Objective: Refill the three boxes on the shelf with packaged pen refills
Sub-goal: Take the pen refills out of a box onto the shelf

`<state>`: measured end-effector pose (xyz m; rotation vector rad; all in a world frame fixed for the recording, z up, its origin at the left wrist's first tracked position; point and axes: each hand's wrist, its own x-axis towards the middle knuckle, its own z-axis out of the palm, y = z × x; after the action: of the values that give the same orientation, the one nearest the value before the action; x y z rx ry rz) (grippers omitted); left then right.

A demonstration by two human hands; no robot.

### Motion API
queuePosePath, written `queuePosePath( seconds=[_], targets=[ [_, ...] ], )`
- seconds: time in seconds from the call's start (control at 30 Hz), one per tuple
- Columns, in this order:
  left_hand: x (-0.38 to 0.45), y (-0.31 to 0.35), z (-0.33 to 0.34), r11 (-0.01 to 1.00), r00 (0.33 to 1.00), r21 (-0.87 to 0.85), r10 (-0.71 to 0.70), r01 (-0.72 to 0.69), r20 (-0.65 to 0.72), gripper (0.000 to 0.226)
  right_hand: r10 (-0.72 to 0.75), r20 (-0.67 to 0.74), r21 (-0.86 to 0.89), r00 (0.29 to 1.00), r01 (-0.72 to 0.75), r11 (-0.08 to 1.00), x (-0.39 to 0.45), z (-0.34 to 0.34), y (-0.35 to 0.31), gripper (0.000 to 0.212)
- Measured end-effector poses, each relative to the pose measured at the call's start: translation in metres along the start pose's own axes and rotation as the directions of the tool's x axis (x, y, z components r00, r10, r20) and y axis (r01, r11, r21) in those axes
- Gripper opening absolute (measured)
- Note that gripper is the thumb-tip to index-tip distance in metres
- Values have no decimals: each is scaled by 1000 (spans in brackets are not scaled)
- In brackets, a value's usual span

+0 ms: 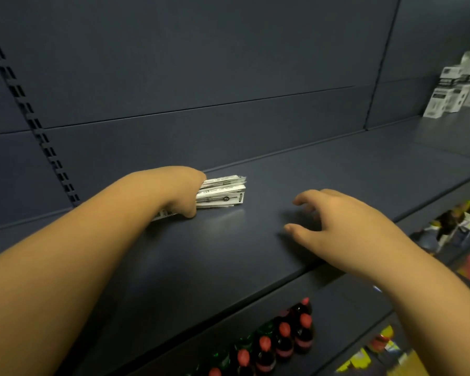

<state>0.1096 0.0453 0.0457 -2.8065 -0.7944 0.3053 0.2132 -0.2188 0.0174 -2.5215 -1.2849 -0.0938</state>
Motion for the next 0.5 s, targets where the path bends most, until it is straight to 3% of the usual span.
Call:
queuePosePath(
  seconds=[0.33,0.5],
  targets=[
    [-15,4,2,999,995,-17,-32,31,-94,20,42,-26,-16,999,-42,999,-34,-16,6,51],
    [-25,15,8,983,979,-184,-11,-27,-202,20,80,-46,-23,996,-81,996,-50,-21,13,52]
  ],
)
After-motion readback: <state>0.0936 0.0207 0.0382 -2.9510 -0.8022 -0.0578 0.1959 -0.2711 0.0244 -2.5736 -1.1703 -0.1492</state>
